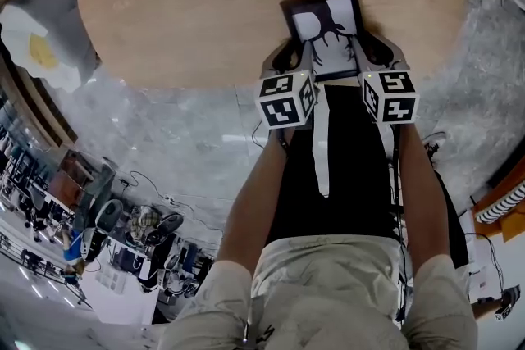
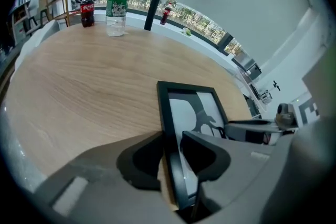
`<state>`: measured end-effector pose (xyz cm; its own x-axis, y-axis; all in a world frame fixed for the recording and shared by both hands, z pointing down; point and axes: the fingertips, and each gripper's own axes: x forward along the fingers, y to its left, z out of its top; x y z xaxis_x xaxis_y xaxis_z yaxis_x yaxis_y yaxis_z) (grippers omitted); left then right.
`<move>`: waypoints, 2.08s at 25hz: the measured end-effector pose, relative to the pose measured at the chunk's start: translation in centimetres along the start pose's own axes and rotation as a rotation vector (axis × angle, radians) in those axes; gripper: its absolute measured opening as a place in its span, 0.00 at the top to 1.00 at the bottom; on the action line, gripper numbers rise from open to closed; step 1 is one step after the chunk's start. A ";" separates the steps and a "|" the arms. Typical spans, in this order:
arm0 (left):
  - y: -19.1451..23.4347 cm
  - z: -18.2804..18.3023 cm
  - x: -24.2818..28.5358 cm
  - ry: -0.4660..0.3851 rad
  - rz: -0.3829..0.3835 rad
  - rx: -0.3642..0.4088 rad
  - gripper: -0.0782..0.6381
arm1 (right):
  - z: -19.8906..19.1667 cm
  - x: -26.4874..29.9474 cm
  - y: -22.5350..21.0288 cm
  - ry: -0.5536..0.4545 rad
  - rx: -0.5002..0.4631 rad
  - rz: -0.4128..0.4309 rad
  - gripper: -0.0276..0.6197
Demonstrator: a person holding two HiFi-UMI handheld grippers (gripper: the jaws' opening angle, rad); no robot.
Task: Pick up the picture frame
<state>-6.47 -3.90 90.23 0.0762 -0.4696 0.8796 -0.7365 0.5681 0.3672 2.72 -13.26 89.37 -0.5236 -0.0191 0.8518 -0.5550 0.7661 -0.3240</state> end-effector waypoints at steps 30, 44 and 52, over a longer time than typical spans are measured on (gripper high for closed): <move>-5.8 10.5 -10.5 -0.169 -0.052 0.151 0.76 | 10.2 -10.9 2.2 -0.210 -0.027 -0.067 0.84; -12.5 17.3 -20.0 -0.335 -0.120 0.232 0.77 | 17.7 -22.5 4.0 -0.406 -0.031 -0.161 0.85; -15.4 22.7 -25.4 -0.451 -0.162 0.303 0.77 | 23.3 -28.2 5.6 -0.552 -0.083 -0.207 0.85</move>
<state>-12.32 -16.02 55.39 -0.0416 -0.8144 0.5788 -0.9043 0.2770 0.3249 -0.71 -23.34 53.97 -0.6806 -0.4879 0.5465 -0.6409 0.7579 -0.1216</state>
